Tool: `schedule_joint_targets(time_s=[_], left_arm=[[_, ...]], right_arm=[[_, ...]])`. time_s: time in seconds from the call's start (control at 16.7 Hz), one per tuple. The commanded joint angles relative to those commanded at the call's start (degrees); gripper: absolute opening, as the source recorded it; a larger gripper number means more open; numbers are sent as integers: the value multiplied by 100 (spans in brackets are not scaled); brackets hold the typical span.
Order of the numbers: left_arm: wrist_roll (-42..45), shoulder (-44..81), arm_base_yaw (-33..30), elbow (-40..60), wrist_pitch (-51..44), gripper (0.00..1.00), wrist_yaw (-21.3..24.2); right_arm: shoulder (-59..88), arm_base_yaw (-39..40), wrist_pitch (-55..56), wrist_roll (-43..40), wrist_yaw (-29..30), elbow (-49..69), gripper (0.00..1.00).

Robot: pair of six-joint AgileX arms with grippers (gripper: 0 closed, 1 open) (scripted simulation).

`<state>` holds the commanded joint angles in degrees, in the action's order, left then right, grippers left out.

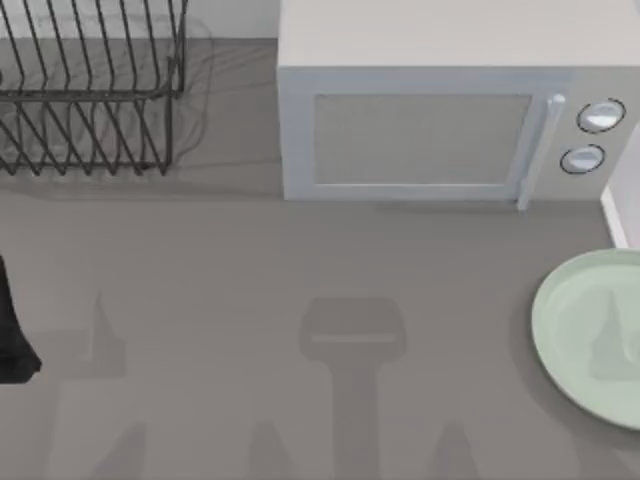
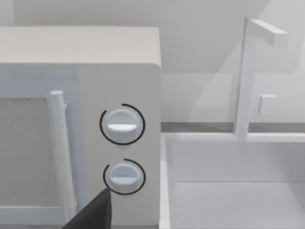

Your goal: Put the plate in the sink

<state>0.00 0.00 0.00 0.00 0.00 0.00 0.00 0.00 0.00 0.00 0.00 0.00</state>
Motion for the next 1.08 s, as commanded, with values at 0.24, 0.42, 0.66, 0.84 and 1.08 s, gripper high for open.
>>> schedule_joint_targets(time_s=[0.24, 0.42, 0.66, 0.84, 1.08], left_arm=[[0, 0, 0, 0, 0, 100, 0], [0, 0, 0, 0, 0, 100, 0], [0, 0, 0, 0, 0, 100, 0], [0, 0, 0, 0, 0, 100, 0], [0, 0, 0, 0, 0, 100, 0]], right_arm=[[0, 0, 0, 0, 0, 0, 100], [0, 0, 0, 0, 0, 0, 100], [2, 1, -2, 1, 0, 2, 100], [365, 104, -290, 108, 0, 345, 100], [1698, 434, -1206, 449, 0, 1434, 100]])
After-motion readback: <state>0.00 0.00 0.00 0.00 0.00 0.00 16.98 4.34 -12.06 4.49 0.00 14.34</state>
